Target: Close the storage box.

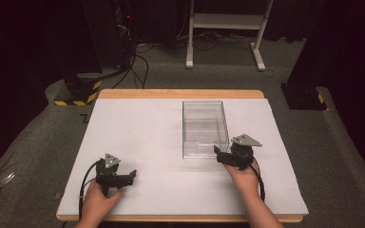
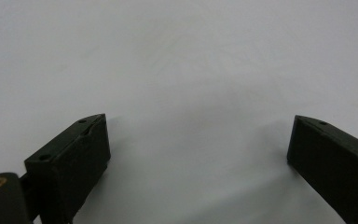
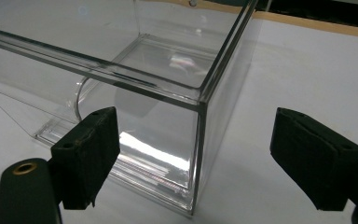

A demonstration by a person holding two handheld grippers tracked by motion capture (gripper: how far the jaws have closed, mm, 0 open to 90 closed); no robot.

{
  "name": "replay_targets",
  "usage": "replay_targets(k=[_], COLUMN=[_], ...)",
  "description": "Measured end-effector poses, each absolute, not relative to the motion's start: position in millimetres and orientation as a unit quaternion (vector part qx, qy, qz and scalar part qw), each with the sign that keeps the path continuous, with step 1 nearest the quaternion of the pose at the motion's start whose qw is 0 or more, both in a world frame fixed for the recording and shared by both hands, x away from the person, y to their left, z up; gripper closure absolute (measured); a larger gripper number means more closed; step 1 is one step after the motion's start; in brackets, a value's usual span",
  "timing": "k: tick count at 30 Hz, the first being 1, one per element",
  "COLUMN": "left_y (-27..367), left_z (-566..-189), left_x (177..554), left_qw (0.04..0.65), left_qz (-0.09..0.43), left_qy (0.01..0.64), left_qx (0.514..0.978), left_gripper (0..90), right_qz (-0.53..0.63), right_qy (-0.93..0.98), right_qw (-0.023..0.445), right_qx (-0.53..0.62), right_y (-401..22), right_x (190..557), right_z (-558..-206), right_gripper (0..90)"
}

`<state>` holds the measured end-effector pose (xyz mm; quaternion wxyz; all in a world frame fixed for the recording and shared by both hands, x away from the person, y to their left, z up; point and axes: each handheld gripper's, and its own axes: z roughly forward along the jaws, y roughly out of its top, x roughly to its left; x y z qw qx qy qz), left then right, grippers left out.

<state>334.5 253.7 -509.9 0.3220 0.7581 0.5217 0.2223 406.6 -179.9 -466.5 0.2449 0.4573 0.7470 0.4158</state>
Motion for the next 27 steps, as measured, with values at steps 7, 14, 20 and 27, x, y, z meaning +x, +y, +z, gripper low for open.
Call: replay_targets(k=[7,14,20,27], left_y=[253.7,253.6,253.6,253.7], left_z=[-509.9,-509.9,-509.9,-509.9], left_x=[334.5,334.4,334.4,334.4], left_qw=[0.322,0.322,0.322,0.322], left_qz=[0.222,0.223,0.223,0.223], left_qy=[0.522,0.522,0.522,0.522], left_qx=[0.758,0.758,0.758,0.758], left_gripper=[6.0,6.0,6.0,6.0], right_qz=[0.415,0.416,0.416,0.417], right_qy=[0.743,0.741,0.743,0.744], right_qw=[0.244,0.242,0.237,0.232], right_qx=[0.465,0.469,0.468,0.468], right_y=[-178.0,-177.9,-177.1,-177.7], right_x=[413.0,417.7,419.1,418.8], right_z=[-471.1,-471.9,-473.8,-473.3], right_gripper=[15.7,14.7,14.3,18.0])
